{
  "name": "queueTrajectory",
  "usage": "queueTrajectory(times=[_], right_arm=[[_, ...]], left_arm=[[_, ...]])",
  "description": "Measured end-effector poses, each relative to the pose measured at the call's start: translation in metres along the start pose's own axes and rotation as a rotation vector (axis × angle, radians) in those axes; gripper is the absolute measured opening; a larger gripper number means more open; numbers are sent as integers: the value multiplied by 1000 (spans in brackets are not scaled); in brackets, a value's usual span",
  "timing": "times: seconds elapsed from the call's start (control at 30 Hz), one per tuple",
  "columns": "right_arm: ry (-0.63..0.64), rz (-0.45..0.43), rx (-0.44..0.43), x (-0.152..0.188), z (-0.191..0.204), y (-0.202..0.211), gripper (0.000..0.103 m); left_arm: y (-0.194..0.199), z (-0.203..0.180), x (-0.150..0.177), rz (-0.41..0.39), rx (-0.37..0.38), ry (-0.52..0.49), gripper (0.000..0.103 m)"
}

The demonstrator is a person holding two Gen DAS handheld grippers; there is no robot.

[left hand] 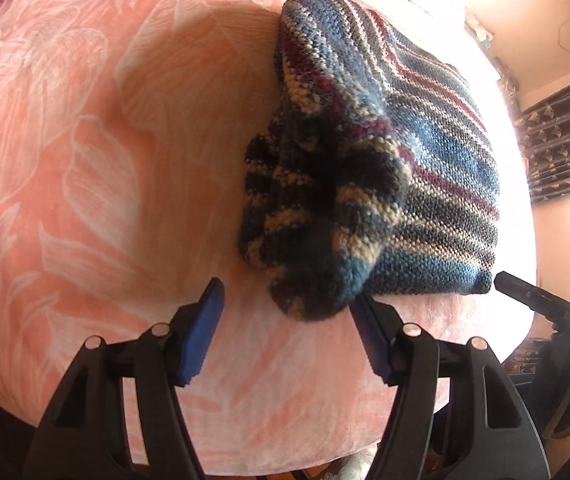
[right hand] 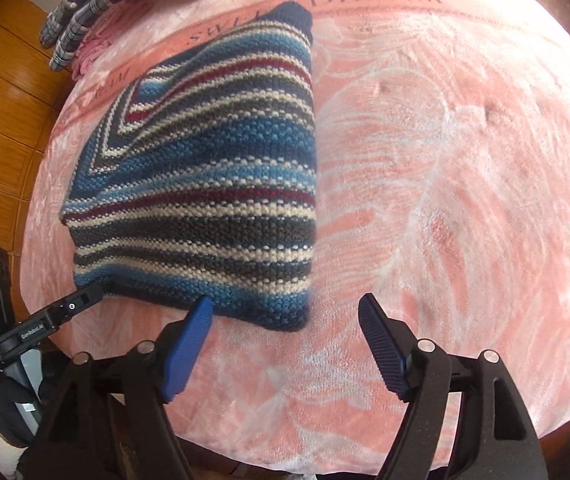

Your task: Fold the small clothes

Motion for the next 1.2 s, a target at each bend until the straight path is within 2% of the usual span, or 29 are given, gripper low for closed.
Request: queueTrajectory(times=[0.1,0.2,0.3,0.5,0.7,0.83,1.0,1.2], right_arm=[[38,-33,99,2,6,19,85],[64,-71,150,7,15,34,88],[62,-79,174,17,19,43,94],[62,-116,184,31,34,57,97],[98,-142,171,46,50,65,99],[113,-161,161,56,64,69,99],[106,-197,240,62,69,79,99],[110,-190,242,67,75,77,99]], left_arm=[[20,-5,9,-57,-46,-18,66],[42,-12,13,-140,-100,-64,78],[58,-20,20,-192,-143,-88,80],[80,-22,24,-247,-196,-99,84],[93,-35,35,-316,-244,-165,88],[100,-35,51,-320,-229,-171,88],[100,-31,66,-326,-247,-180,88],[99,-23,76,-316,-242,-148,89]])
Point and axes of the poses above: each gripper's, at about its wrist camera, not at the fingertips, and y roughly against the way its jaws point, z to its left, x to its underside, the point moved 6 cm from there along -y, roughly the way its jaws point, and after that the axes turned 13 degrees about y, right-handed, at the moved point
